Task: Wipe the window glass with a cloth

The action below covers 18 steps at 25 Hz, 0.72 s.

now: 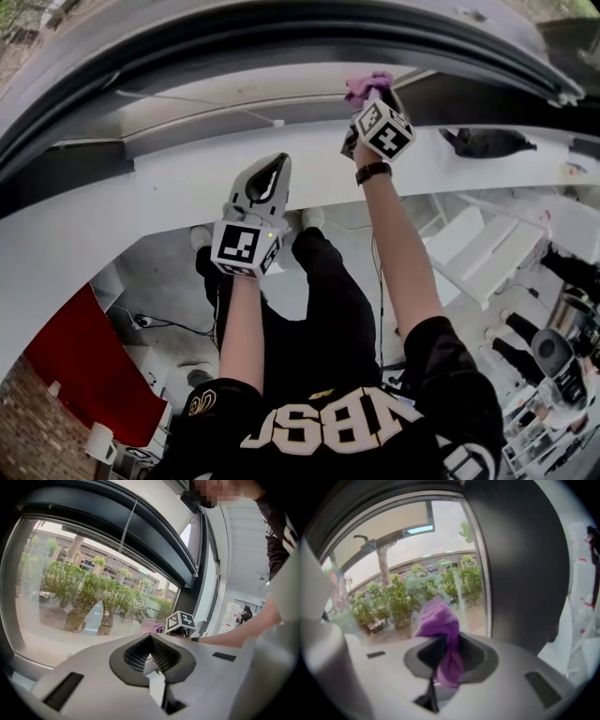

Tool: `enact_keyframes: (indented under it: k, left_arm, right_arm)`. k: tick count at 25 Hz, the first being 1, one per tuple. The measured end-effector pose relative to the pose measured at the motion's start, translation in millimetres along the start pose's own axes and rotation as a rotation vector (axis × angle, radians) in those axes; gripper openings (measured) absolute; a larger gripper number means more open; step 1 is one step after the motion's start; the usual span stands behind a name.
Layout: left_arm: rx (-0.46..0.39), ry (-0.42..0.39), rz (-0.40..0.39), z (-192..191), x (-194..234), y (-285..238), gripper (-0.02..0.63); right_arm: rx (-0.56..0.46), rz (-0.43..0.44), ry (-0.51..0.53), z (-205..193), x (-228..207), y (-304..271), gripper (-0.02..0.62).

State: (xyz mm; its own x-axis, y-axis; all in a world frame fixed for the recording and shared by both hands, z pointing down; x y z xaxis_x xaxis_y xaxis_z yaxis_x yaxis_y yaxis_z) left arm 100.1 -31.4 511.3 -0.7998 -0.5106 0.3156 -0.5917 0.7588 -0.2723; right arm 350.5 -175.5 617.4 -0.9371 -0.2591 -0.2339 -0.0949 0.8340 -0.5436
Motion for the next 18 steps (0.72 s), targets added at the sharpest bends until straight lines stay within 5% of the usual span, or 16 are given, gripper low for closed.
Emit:
enact_keyframes:
  k: [6, 9, 13, 18]
  left_arm:
    - [0.007, -0.004, 0.014, 0, 7, 15, 0.023]
    - [-0.001, 0.007, 0.056, 2, 28, 32, 0.023]
    - [0.006, 0.013, 0.111, 9, 56, 72, 0.023]
    - [-0.004, 0.013, 0.223, 26, 118, 140, 0.023]
  right_arm:
    - [-0.002, -0.194, -0.13, 10, -46, -6, 0.087]
    - [0.003, -0.196, -0.137, 12, -39, -5, 0.087]
    - [0.066, 0.01, 0.089, -32, 41, 23, 0.087]
    - [0.21, 0.339, 0.274, -134, 196, 65, 0.087]
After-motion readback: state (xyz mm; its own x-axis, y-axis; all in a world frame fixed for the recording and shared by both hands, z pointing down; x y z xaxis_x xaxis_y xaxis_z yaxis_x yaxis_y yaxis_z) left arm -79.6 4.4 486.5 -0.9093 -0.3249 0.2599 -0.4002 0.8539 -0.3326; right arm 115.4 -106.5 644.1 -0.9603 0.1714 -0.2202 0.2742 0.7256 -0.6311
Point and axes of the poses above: the fingertips, and each gripper's own axes: y backward along the fingers, x to its left, z out of its top, the point moved 5 cm from there along y, backward along the fingers, and after that the axes turned 1 degree about z, right-handed, at the moved point
